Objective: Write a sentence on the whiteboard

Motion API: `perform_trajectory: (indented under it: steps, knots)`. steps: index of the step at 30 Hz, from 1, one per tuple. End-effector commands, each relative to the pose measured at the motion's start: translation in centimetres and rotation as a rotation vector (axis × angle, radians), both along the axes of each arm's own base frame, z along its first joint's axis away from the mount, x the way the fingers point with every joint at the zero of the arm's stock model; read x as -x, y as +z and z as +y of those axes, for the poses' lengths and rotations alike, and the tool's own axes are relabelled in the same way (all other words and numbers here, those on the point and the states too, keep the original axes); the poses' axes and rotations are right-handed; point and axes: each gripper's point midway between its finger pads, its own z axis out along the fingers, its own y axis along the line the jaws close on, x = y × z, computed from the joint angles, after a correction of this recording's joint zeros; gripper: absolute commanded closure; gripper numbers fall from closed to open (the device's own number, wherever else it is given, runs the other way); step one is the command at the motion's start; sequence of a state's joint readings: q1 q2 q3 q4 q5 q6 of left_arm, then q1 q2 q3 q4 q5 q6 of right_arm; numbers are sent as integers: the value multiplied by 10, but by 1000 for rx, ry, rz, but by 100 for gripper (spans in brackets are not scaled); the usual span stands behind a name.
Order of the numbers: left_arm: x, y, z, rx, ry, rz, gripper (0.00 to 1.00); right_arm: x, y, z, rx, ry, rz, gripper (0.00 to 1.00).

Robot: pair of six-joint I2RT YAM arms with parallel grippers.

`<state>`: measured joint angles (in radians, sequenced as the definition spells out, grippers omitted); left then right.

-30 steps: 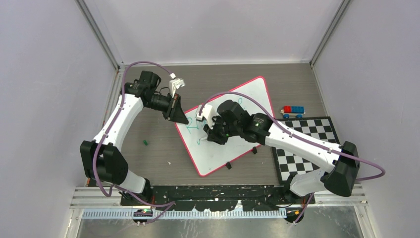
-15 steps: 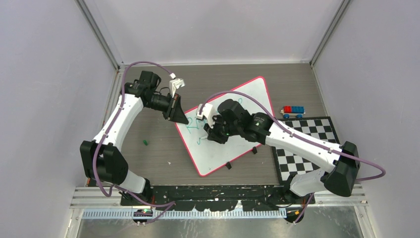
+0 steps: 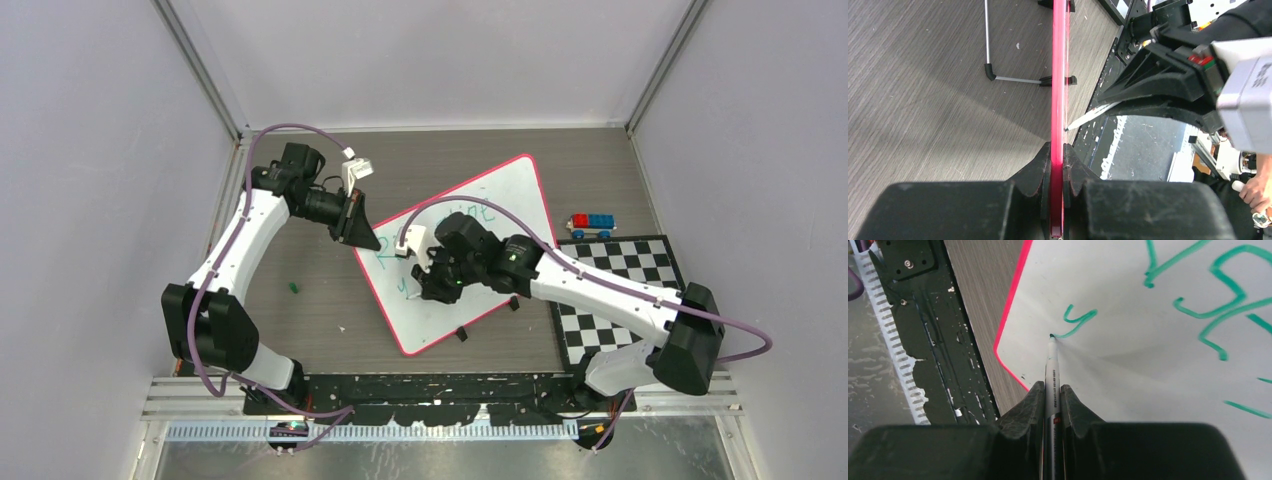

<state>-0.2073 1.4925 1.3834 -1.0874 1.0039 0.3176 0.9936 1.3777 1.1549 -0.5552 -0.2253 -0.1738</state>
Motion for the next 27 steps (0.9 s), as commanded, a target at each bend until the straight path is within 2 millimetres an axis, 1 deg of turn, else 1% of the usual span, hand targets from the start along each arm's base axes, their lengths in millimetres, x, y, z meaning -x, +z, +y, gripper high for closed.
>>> perform_trajectory:
  steps: [1, 4, 7, 8, 11, 14, 16, 19, 21, 24, 27]
  knots:
    - [4, -11, -1, -31, -25, -20, 100, -1, -2, 17, -10, 8, -7, 100]
    - [4, -11, -1, -30, -24, -19, 100, -3, 5, 25, -29, 9, -9, 100]
    - [4, -11, -1, -29, -24, -16, 100, 0, 21, 30, -67, 19, -2, 100]
    - [4, -12, -1, -30, -23, -16, 100, 2, 29, 30, -88, 24, -4, 100]
    - [3, -12, -2, -28, -24, -13, 100, 11, 47, 26, -134, 49, -4, 100]
    - [3, -12, -2, -23, -26, -9, 100, 15, 57, 15, -157, 53, -3, 100]
    - [3, -11, -2, -23, -27, -11, 100, 11, 58, 5, -150, 33, -12, 100]
    - [3, -11, -2, -22, -27, -12, 100, 0, 53, -11, -118, -10, -46, 100]
    - [3, -11, -2, -22, -27, -9, 100, -5, 50, -17, -105, -35, -59, 100]
    - [3, -10, -3, -19, -28, -9, 100, -9, 45, -18, -88, -53, -61, 100]
    - [2, -9, -3, -17, -27, -9, 100, -12, 41, -14, -76, -58, -50, 100]
